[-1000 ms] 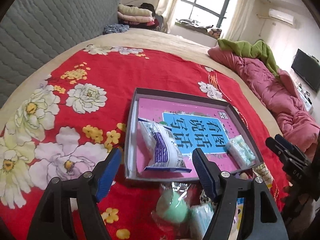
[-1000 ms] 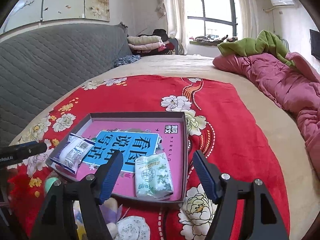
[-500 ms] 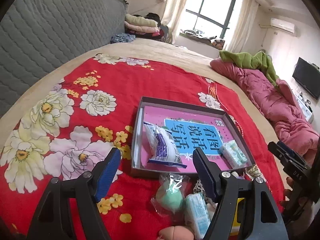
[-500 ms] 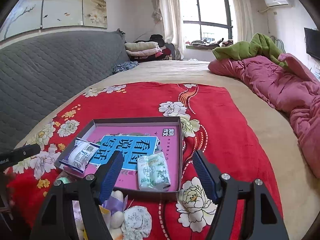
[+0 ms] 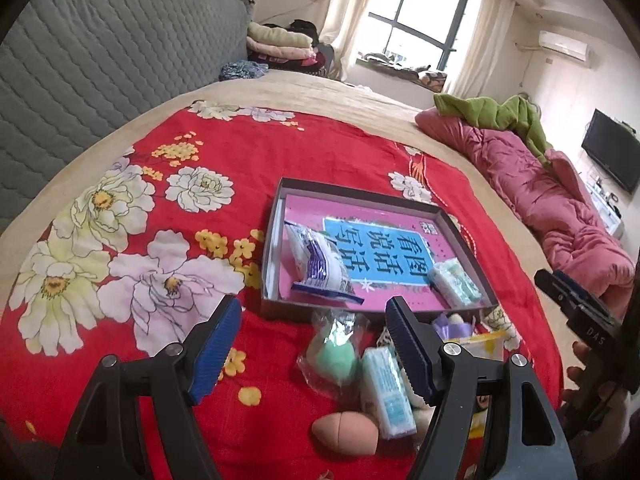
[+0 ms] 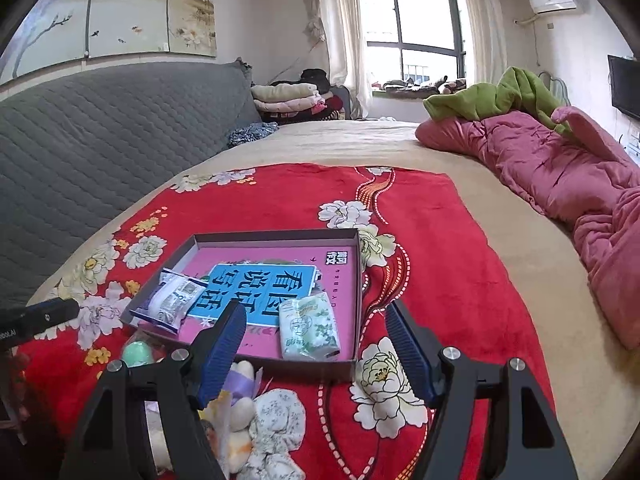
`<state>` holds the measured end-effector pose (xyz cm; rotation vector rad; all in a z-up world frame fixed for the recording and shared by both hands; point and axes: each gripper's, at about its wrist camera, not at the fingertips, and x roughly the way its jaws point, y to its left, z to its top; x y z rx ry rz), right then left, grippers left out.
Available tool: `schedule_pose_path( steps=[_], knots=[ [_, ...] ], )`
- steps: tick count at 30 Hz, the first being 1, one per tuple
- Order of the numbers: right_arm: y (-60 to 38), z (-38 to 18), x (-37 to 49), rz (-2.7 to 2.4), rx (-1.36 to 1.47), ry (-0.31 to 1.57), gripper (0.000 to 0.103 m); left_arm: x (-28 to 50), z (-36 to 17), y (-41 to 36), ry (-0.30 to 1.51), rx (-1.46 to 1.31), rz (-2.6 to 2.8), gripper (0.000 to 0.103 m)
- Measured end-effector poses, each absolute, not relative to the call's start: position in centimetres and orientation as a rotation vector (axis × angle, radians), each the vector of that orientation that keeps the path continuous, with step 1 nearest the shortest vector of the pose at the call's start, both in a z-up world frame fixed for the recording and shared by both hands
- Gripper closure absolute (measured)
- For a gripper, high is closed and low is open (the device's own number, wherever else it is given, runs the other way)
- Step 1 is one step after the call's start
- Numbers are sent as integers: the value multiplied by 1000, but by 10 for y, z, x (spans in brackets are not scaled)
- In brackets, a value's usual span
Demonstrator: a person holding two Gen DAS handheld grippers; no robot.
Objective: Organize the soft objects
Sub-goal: 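Move both grippers back from the box toward the pile of items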
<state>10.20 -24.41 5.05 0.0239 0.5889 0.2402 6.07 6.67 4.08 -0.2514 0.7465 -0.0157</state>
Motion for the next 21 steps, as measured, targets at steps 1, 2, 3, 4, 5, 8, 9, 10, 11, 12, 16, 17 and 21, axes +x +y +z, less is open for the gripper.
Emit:
schedule_pose_path(
  steps=[1,2,3,4,5,8,9,10,11,12,16,17,21],
  knots=[
    [-243,52,99,244,25,588,31,59,41,66,748,-244,-15,27],
    [-242,53,97,248,22,587,31,56,41,65,751,-240,-15,27],
    [-241,54,94,251,17,584,31,55,41,65,752,-240,-16,27],
    [-240,55,92,253,14,583,31,52,41,65,752,-241,-17,27],
    [-239,55,89,255,13,581,31,49,42,66,755,-242,-16,27],
    [-236,54,84,263,14,588,31,44,42,66,759,-244,-14,27],
    [-235,54,82,268,16,590,31,42,42,66,762,-242,-13,27],
    [-234,54,80,270,16,592,31,40,42,66,762,-243,-14,27],
    [-232,54,78,272,11,593,31,38,42,66,764,-242,-15,27],
    [-230,54,76,279,7,593,31,37,42,65,767,-238,-16,27],
    [-225,54,70,299,9,591,31,32,39,61,789,-217,-12,27],
    [-224,54,68,302,14,596,31,31,39,60,793,-213,-14,27],
    [-221,54,62,319,28,617,31,23,40,57,794,-209,-27,27]
  ],
)
